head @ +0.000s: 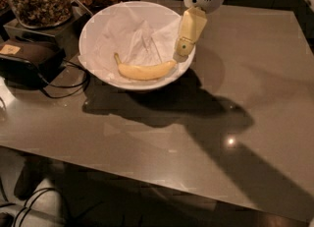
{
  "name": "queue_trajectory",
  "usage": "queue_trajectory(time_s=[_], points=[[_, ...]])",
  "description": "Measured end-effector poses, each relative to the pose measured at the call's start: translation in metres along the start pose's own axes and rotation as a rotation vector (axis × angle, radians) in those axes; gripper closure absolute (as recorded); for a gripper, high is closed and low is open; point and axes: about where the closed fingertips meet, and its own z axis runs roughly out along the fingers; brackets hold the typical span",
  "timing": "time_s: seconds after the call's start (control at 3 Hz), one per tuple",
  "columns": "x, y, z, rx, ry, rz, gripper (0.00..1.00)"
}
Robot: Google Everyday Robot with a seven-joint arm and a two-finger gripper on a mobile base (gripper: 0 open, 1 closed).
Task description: Pick banana from white bowl
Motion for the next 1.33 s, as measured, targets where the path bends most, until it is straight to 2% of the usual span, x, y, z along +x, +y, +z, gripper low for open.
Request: queue_trajectory(time_s=[0.33, 1.0, 1.33], points=[[-0.002, 0.0, 0.0, 0.001, -0.005, -0.01, 0.0], [-0.016, 0.007, 0.005, -0.002, 0.039, -0.118, 0.0], [-0.017, 0.007, 0.005, -0.002, 0.041, -0.125, 0.0]])
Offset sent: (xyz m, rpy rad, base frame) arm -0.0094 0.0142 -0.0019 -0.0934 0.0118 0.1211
